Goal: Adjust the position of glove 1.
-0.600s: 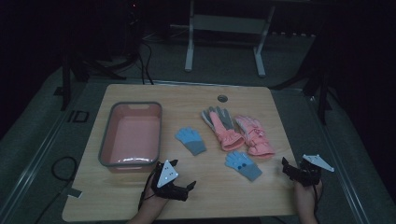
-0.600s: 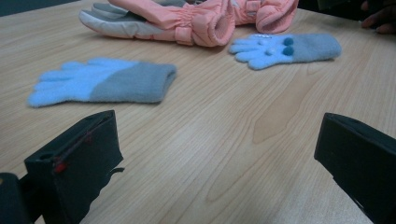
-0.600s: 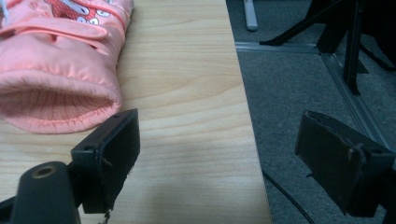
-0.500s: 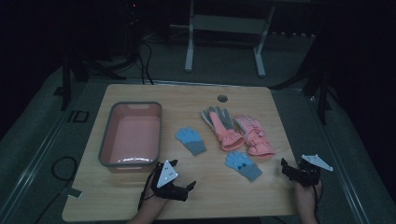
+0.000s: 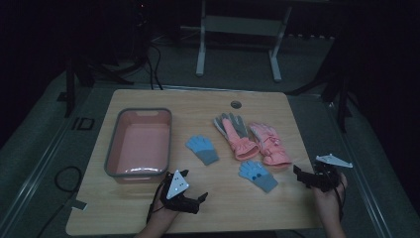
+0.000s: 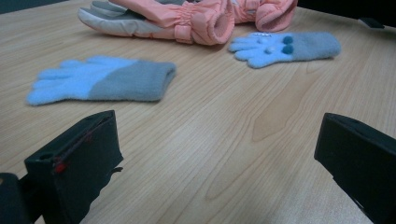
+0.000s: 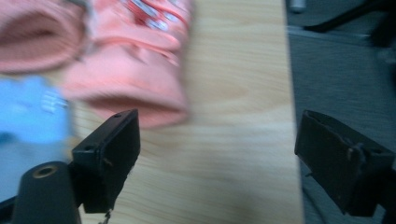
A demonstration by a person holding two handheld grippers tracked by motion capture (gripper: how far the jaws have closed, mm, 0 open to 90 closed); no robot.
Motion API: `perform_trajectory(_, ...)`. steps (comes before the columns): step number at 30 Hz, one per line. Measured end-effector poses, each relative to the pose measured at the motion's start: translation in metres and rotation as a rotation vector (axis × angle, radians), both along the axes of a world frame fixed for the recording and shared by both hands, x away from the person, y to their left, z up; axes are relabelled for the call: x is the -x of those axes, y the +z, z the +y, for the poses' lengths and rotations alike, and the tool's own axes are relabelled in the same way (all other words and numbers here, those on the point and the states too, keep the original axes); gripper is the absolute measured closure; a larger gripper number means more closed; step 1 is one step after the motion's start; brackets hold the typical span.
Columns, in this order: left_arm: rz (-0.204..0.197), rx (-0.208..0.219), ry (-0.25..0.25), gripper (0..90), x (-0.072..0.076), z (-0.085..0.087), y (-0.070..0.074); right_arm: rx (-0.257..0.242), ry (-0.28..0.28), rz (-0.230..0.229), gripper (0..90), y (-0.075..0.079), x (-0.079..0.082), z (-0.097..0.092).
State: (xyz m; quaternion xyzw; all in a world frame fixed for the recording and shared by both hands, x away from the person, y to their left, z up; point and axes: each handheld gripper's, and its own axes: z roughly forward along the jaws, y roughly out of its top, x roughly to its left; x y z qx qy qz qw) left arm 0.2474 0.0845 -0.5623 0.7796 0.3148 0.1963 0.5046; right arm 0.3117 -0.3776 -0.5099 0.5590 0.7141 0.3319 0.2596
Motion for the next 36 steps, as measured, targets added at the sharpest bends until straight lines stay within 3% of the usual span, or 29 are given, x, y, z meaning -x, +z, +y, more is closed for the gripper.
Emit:
perform_trajectory(4,0.000,0.000,-0.001,0.5,0.000,0.000,0.000,-0.015,0.006,0.016,12.5,0.015,-0.005,0.010)
perform_trajectory(6,0.000,-0.001,-0.001,0.5,0.000,0.000,0.000,-0.011,0.061,0.006,11.1,0.024,-0.007,0.019)
perform_trajectory(12,0.000,-0.002,-0.001,0.5,0.000,0.000,0.000,-0.032,0.140,-0.040,11.1,0.045,-0.014,0.042)
perform_trajectory(17,0.003,-0.001,-0.003,0.5,0.000,0.000,0.000,-0.049,0.204,-0.049,11.2,0.057,-0.023,0.061)
perform_trajectory(28,0.002,-0.004,-0.015,0.5,0.000,-0.001,0.000,-0.012,0.323,-0.044,13.5,0.069,-0.040,0.105)
perform_trajectory(34,-0.002,-0.006,-0.018,0.5,0.000,-0.001,0.000,-0.023,0.447,-0.028,15.8,0.072,-0.052,0.138)
perform_trajectory(35,-0.001,-0.006,-0.019,0.5,0.000,-0.001,0.000,-0.023,0.447,-0.028,15.8,0.072,-0.052,0.138)
perform_trajectory(36,0.001,-0.004,-0.018,0.5,0.000,-0.001,0.000,-0.019,0.490,-0.016,16.4,0.071,-0.056,0.149)
